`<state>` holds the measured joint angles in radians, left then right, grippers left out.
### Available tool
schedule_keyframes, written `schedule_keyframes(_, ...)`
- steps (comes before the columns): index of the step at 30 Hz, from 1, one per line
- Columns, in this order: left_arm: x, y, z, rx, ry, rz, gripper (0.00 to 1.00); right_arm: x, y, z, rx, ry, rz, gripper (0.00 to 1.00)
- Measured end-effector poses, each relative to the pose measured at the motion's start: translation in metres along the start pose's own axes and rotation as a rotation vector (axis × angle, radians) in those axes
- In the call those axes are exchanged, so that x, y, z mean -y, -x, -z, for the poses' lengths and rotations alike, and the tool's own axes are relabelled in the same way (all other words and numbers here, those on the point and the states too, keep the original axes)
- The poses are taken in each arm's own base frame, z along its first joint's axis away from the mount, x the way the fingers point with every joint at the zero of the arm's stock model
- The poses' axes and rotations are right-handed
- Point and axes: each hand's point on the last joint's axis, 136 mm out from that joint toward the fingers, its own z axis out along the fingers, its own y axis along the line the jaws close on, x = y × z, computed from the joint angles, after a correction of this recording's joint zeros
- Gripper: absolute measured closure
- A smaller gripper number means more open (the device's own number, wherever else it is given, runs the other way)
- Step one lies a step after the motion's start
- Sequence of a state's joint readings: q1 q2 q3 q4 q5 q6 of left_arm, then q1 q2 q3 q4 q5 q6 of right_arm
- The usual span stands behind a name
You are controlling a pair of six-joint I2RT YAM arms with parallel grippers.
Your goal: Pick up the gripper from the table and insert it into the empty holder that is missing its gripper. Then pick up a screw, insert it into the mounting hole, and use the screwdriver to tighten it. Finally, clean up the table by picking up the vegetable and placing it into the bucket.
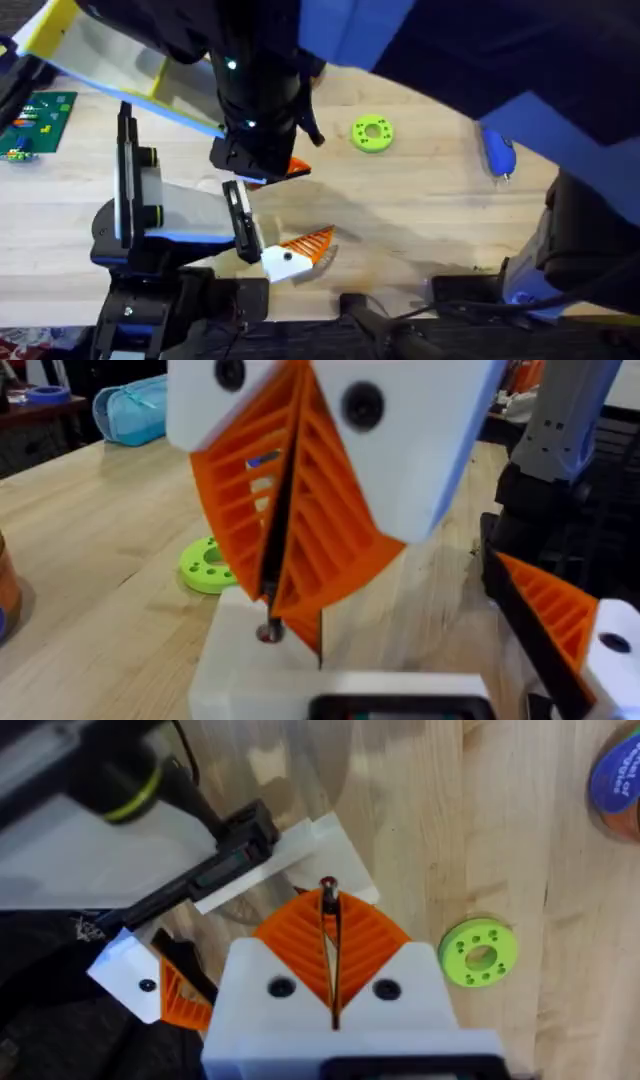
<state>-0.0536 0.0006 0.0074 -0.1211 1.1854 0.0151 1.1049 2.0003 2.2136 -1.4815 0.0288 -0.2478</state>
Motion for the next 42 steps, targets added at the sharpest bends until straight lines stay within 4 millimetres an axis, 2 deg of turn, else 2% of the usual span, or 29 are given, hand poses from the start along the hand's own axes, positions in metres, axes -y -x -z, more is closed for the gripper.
schedule_keyframes(8,0.0,0.0,0.0,0.0,0.0,0.0,0.014,0.0,0.0,-0.001,-0.002,0.0,0.0,0.991)
schedule_keyframes(21,0.0,0.0,0.0,0.0,0.0,0.0,0.014,-0.002,-0.007,-0.013,-0.039,0.01,0.0,0.991)
schedule_keyframes(42,0.0,0.0,0.0,-0.001,0.0,0.029,0.015,-0.001,-0.006,-0.017,-0.036,0.009,0.0,0.991)
